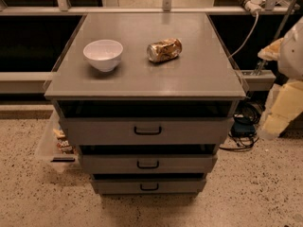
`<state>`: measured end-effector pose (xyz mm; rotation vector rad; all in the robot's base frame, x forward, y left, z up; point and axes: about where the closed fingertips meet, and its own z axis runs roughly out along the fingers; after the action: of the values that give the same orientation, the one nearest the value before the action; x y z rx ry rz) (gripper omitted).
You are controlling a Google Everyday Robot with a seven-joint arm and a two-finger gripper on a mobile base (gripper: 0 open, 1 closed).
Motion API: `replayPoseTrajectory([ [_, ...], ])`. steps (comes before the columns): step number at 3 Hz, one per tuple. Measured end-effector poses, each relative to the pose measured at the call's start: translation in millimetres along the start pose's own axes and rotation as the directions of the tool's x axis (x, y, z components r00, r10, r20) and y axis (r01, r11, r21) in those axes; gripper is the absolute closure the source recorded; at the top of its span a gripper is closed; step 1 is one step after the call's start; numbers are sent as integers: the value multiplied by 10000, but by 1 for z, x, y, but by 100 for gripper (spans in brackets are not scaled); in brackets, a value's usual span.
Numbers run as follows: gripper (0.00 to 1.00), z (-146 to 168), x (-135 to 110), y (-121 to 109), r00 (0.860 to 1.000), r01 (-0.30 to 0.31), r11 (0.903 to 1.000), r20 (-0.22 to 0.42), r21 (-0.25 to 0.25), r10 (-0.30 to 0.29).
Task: Open top drawer
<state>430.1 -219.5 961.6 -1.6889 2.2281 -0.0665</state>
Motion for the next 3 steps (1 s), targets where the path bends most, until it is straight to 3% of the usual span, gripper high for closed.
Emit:
replayPoseTrajectory([
  [1, 0, 26, 14, 32, 9949, -278, 9996, 967, -90, 286],
  [2, 0, 93, 41, 71, 9625, -1149, 9905, 2383, -756, 1299],
  [3, 0, 173, 47, 93, 8869, -2146, 9613, 3778, -1729, 2660],
])
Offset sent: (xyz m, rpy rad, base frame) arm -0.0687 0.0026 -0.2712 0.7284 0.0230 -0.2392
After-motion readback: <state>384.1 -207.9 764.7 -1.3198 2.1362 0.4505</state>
